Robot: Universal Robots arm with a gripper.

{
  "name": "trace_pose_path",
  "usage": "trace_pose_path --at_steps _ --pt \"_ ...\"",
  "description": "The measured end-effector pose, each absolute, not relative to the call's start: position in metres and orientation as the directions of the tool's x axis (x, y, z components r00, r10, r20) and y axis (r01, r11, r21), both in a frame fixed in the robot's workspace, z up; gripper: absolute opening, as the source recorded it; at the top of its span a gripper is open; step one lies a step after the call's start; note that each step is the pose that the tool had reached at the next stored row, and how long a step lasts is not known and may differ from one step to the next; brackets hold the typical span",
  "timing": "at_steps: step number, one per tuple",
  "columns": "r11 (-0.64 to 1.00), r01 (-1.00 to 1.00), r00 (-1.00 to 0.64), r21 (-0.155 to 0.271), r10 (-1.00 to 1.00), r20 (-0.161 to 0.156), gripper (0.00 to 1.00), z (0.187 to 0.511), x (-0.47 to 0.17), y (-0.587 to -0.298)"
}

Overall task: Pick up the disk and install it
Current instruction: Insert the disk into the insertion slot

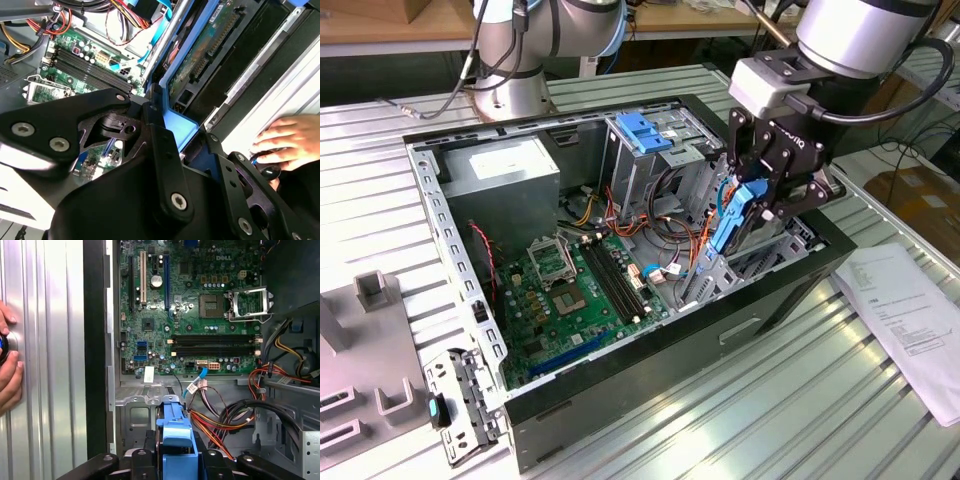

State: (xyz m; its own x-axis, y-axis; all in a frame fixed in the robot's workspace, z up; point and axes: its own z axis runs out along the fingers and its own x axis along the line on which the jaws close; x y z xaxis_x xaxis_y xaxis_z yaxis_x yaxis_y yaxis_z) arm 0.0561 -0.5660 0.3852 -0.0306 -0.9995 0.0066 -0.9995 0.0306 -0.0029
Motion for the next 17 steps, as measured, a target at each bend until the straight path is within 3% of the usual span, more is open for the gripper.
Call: trace_pose_path --at_steps 17 --pt "0.031 -1.000 -0.031 -0.003 -1.000 0.005 0.37 0.362 0.056 -0.567"
